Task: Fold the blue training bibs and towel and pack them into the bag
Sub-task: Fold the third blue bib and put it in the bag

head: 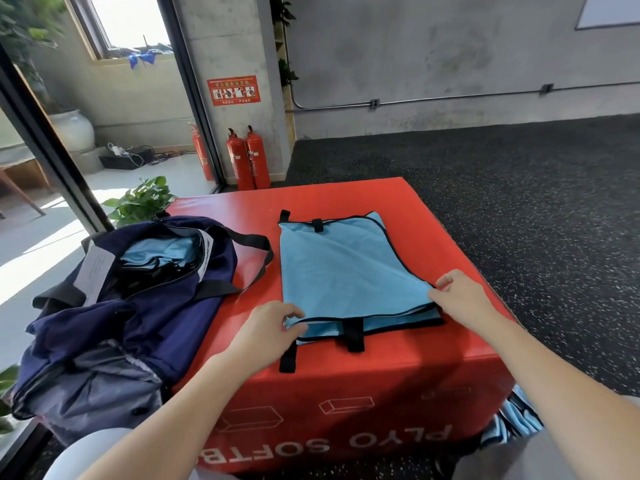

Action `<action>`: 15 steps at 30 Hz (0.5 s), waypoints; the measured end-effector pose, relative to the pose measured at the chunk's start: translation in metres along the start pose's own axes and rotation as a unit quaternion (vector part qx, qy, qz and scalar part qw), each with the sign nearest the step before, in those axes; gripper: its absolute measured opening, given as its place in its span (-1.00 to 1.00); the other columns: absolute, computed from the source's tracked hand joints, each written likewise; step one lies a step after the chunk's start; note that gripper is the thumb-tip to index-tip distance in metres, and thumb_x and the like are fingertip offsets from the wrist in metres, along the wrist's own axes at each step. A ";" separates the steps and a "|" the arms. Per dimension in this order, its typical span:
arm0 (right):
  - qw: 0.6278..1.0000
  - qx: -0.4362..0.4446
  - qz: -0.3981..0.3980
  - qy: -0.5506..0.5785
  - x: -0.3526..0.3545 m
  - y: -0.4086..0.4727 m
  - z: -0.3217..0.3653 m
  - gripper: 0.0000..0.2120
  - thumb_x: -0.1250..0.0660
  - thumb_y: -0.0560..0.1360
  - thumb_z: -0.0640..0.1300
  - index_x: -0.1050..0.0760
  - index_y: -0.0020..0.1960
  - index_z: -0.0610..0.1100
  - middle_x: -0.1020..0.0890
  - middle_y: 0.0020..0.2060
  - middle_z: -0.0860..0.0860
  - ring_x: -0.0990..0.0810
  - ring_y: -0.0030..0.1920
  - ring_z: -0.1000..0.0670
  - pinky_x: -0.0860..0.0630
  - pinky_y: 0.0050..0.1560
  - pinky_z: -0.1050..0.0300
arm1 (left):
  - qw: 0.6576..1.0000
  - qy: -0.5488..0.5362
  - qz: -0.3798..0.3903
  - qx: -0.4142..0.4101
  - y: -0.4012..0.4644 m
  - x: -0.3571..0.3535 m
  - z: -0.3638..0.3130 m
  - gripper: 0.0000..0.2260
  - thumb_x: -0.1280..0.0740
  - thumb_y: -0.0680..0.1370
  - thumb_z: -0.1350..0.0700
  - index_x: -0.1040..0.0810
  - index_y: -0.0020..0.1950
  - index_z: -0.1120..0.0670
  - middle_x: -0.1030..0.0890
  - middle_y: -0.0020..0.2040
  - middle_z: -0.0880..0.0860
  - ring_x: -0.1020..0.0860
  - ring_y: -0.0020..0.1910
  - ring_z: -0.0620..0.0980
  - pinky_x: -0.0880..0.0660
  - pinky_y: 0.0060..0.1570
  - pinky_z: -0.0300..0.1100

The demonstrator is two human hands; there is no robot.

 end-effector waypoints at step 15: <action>0.932 0.289 0.101 -0.194 0.004 -0.022 -0.001 -0.80 -0.43 0.40 -0.10 -0.59 -0.01 0.14 -0.58 0.00 0.25 -0.47 0.09 0.11 -0.42 0.18 0.12 | 0.995 -0.001 0.089 -0.047 -0.011 0.002 0.006 -0.81 -0.32 0.62 0.02 -0.67 0.16 -0.16 -0.65 -0.08 -0.24 -0.56 -0.07 -0.30 -0.41 -0.05 -0.42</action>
Point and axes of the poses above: each hand's wrist, its own y-axis towards the middle knuckle, its own x-axis out of the back of the hand, z = x × y, the point moved 3 cm from there along y, towards the middle knuckle
